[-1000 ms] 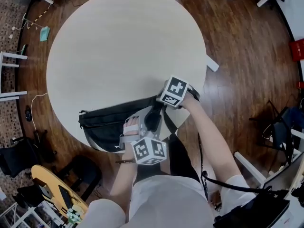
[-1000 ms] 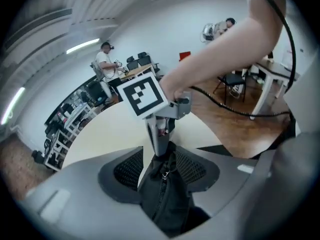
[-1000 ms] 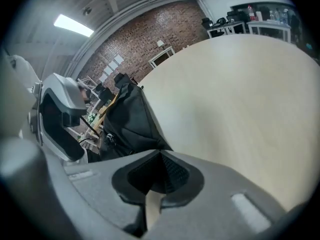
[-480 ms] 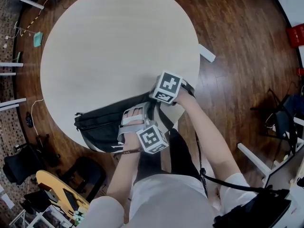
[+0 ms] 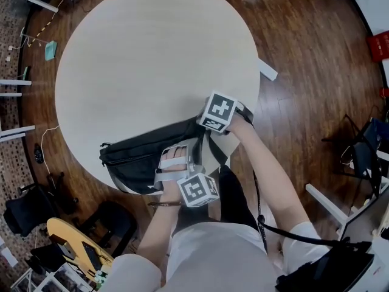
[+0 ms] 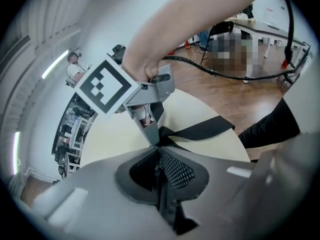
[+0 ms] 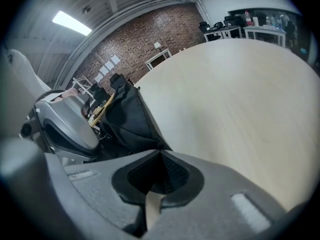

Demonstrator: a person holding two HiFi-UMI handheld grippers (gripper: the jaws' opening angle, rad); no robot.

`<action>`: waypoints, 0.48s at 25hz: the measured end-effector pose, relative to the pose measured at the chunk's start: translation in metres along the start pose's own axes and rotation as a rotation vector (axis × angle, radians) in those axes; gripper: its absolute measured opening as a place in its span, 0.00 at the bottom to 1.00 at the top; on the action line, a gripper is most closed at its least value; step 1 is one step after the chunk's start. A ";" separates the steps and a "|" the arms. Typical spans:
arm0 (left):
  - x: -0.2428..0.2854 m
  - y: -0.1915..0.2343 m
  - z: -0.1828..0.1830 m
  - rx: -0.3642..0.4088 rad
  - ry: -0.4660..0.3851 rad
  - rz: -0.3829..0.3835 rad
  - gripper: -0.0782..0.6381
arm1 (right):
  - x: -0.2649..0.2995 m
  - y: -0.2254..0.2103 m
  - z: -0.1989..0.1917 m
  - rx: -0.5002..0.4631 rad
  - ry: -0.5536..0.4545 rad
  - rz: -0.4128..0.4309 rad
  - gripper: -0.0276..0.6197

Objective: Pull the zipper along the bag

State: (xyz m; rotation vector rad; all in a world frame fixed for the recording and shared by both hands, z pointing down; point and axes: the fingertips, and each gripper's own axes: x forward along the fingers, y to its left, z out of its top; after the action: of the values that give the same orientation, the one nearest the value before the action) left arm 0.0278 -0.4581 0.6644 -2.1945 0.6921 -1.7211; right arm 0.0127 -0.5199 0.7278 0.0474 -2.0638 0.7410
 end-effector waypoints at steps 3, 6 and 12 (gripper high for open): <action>-0.015 0.005 -0.003 -0.061 -0.031 0.030 0.16 | 0.000 -0.002 -0.003 0.031 -0.008 -0.015 0.02; -0.028 0.012 -0.013 -0.130 -0.049 0.046 0.16 | -0.002 -0.005 -0.005 0.062 -0.013 -0.032 0.02; -0.048 0.018 -0.039 -0.238 -0.101 0.044 0.16 | -0.002 -0.005 -0.003 0.083 0.018 -0.063 0.02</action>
State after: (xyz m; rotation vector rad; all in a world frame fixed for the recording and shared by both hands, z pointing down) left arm -0.0218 -0.4448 0.6255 -2.3826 0.9545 -1.5647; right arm 0.0177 -0.5228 0.7295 0.1517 -2.0047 0.7851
